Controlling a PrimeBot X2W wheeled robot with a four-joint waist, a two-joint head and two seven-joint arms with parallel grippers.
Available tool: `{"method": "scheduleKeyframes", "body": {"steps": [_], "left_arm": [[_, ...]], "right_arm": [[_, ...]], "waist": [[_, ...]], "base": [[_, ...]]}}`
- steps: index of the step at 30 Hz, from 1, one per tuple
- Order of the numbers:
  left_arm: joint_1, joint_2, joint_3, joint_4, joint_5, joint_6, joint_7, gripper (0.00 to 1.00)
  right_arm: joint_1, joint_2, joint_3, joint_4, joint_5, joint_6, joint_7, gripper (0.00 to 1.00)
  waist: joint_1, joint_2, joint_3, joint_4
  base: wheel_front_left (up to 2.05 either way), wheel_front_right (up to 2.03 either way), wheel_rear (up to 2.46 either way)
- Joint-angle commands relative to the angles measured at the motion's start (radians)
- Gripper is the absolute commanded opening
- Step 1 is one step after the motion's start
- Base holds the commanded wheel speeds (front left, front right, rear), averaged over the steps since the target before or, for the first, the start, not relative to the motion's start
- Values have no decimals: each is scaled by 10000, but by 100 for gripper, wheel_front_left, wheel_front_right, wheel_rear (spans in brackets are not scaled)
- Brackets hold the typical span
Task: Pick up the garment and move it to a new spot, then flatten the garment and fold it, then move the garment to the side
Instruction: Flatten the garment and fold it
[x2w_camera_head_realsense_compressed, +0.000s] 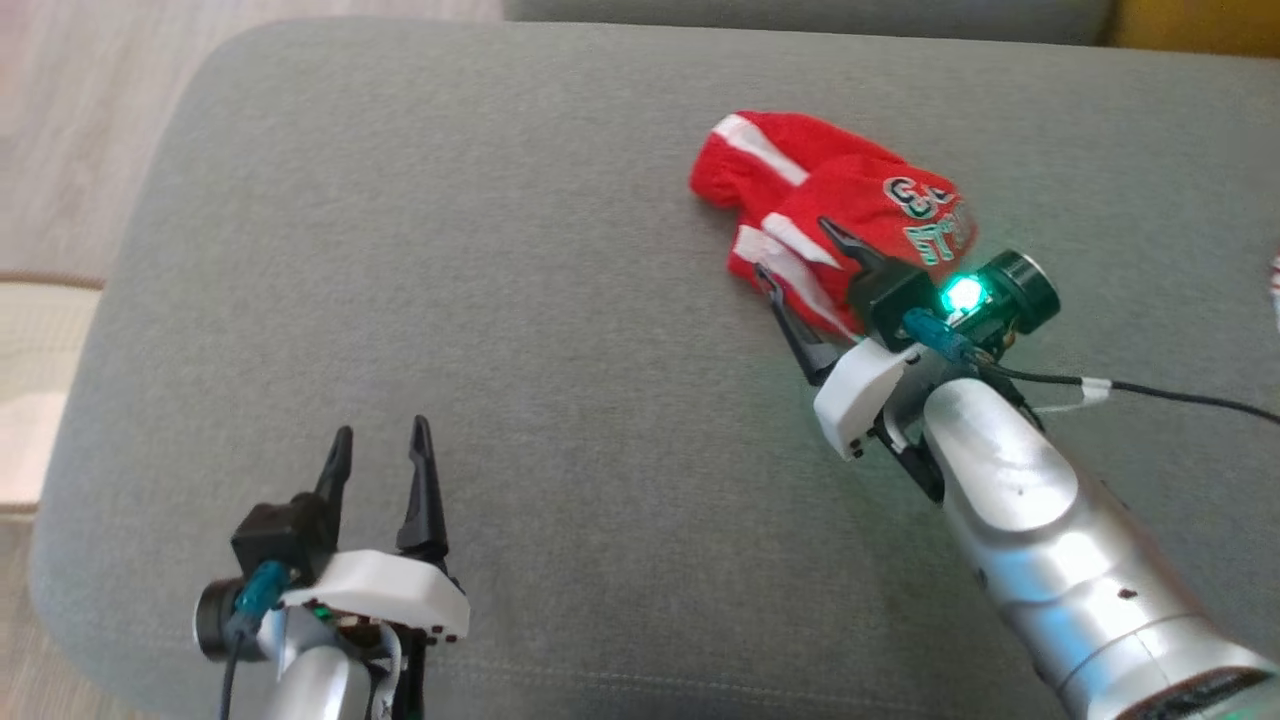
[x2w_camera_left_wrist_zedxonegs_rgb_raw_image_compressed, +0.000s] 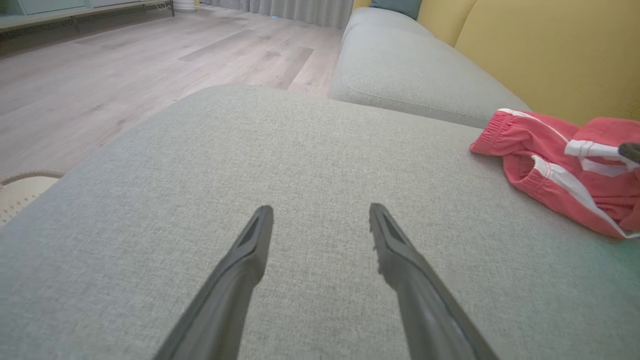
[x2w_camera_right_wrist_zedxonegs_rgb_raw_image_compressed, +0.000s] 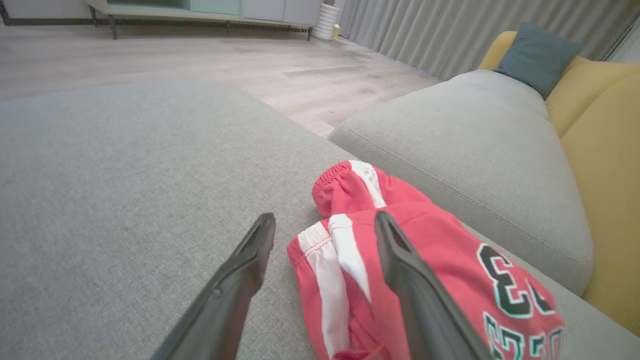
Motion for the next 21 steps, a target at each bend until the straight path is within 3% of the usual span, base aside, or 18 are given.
{"method": "scheduleKeyframes", "body": {"steps": [1, 13, 15, 16, 21], "left_arm": [[-291, 120, 271, -278, -59, 60, -59, 100], [-552, 120, 99, -395, -350, 141, -59, 100], [-615, 120, 81, -405, -367, 136, -59, 100], [-648, 120, 71, -393, -383, 126, -59, 100], [-627, 120, 132, -377, -374, 111, -59, 100]], "right_arm": [[-298, 136, 84, -194, -109, -9, -14, 100], [-898, 140, -932, 715, -1509, -9, 42, 100], [-953, 141, -1116, 725, -1565, -9, 31, 49], [-984, 141, -1265, 747, -1616, -9, 33, 0], [-974, 142, -1695, 719, -1543, -9, -63, 0]], "waist": [[0, 0, 60, 131], [0, 0, 494, 102], [0, 0, 551, 61], [0, 0, 573, 15], [0, 0, 536, -162]], "base": [[0, 0, 0], [0, 0, 0], [0, 0, 0], [0, 0, 0], [0, 0, 0]]}}
